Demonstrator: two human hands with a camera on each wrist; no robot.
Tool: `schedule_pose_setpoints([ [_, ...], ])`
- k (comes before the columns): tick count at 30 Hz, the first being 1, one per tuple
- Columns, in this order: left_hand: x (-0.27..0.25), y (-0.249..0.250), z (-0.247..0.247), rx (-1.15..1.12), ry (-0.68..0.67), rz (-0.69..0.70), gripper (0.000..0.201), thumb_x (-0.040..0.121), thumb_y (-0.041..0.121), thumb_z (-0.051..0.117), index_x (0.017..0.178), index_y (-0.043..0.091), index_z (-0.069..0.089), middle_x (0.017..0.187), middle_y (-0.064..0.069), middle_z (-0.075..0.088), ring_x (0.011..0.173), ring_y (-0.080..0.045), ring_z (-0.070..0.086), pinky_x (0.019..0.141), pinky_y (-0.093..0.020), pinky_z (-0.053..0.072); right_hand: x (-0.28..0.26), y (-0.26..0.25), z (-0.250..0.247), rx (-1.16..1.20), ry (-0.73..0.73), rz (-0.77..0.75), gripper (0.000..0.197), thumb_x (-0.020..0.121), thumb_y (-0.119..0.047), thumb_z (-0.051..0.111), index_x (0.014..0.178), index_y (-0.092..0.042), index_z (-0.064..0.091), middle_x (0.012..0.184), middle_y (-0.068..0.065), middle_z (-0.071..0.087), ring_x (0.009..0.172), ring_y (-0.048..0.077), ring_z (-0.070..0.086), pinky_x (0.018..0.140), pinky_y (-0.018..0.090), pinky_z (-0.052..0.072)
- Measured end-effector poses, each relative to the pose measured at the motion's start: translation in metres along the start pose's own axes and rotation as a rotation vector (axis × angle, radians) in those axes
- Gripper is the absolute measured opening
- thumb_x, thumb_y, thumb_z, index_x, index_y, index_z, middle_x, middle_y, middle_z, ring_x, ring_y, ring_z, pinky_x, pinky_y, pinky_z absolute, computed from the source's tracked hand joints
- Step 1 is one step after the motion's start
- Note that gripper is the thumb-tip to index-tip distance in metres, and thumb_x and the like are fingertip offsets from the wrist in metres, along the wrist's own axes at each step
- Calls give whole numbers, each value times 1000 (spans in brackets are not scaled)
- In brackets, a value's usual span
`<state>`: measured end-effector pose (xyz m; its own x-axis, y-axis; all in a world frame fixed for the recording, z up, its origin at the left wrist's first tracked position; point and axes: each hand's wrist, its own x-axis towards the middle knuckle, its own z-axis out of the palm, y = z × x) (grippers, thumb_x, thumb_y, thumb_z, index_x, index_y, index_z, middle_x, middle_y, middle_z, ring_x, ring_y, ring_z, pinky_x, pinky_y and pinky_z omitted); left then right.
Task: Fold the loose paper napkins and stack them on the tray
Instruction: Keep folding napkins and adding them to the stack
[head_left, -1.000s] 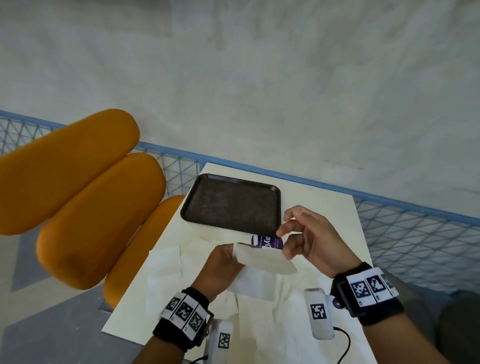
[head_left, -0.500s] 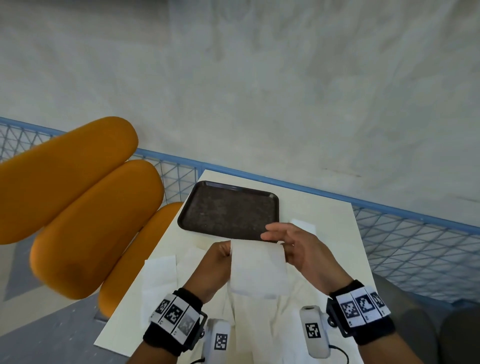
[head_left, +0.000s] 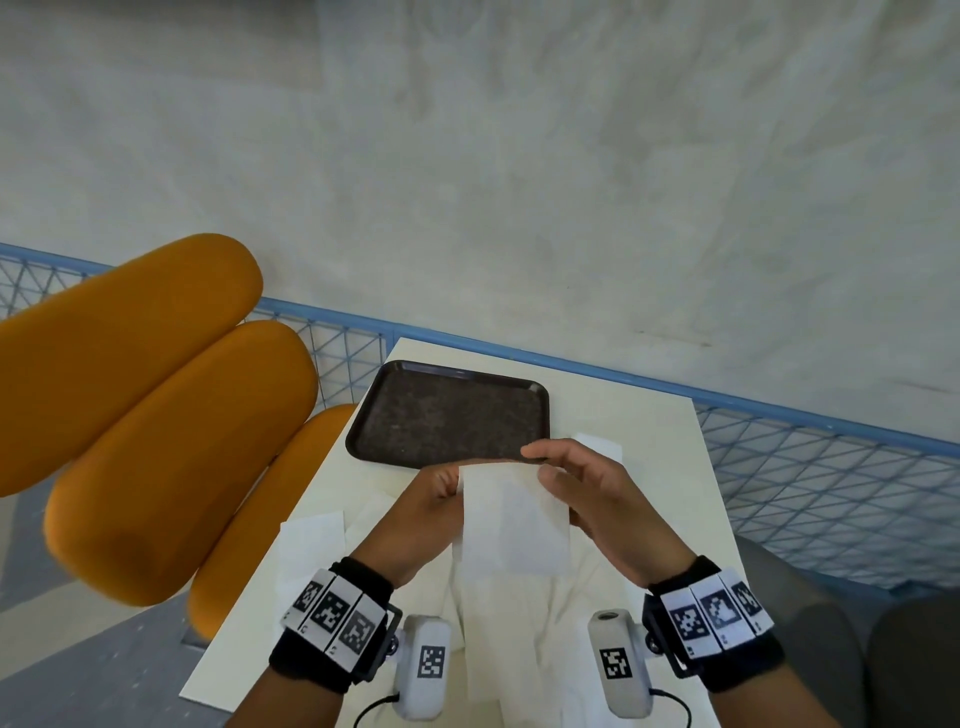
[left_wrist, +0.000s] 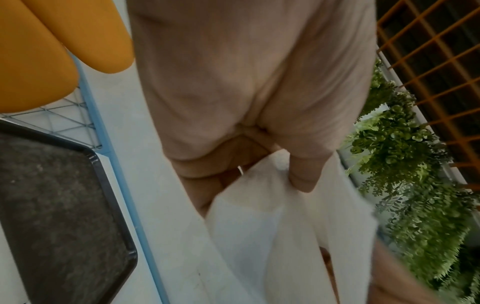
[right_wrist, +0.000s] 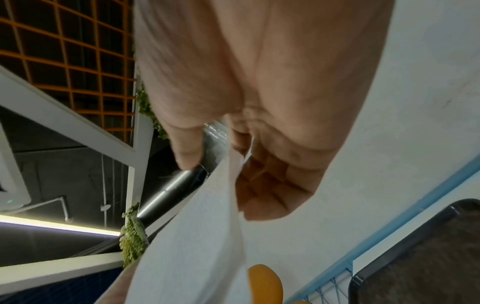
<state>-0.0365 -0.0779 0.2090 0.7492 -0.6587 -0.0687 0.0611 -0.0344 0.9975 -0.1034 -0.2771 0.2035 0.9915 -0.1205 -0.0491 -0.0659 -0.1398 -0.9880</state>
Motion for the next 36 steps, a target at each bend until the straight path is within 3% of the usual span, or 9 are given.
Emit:
schedule_pose_setpoints([
  [3,1,-1,0,19,13,-32,29,106,16,42,94,34,61,75,27,71,83,-2,68,64,-7,50,4,2,3,-99,66,-58,12,93,-30,68,104,-27,72,101,6,72,93,34,65,79,47,57],
  [6,-2,-3,-6,-48,105,-169,26,108,28,33,91,38,49,87,21,61,80,0,59,61,-3,47,5,4,3,-91,135,-55,7,94,-19,67,98,-22,73,94,7,73,86,36,65,72,40,54],
  [11,1,-7,-2,-193,127,-252,42,103,55,27,104,39,65,99,14,77,96,-12,74,78,-26,59,6,7,2,-127,209,-53,2,93,-17,68,92,-17,71,86,13,70,75,30,62,64,35,54],
  [15,2,-15,6,56,235,-46,12,99,42,55,96,35,64,94,15,69,93,-10,67,70,-16,56,7,5,7,-201,126,-38,5,93,-20,68,94,-15,67,86,5,70,73,19,65,61,32,55],
  [22,6,-25,5,227,247,-25,15,98,42,58,86,34,61,86,13,65,84,-7,64,72,-18,55,9,3,9,-349,37,-81,10,94,-27,67,87,-21,69,80,-8,68,70,2,58,65,19,48],
  [25,6,-27,5,260,256,22,14,98,38,60,84,37,63,79,23,66,79,5,62,62,-8,51,8,9,9,-376,12,-111,9,93,-26,69,86,-21,70,80,-8,69,70,4,60,65,18,48],
  [27,8,-31,3,288,251,51,13,98,37,60,86,38,66,83,31,66,83,9,61,64,-9,52,7,13,4,-373,17,-89,8,93,-25,69,87,-20,70,83,-6,70,73,11,63,64,21,52],
  [33,12,-38,4,155,252,72,14,98,28,62,94,37,72,88,25,72,85,7,66,67,-11,52,-4,32,-6,-124,214,-57,5,91,-11,70,87,-13,70,85,7,70,73,14,61,65,29,53],
  [36,19,-41,9,111,252,55,15,99,26,60,99,35,73,93,24,73,88,5,67,67,-12,53,-9,48,-1,130,212,21,18,89,-19,73,106,-20,68,99,16,69,86,21,65,74,34,56],
])
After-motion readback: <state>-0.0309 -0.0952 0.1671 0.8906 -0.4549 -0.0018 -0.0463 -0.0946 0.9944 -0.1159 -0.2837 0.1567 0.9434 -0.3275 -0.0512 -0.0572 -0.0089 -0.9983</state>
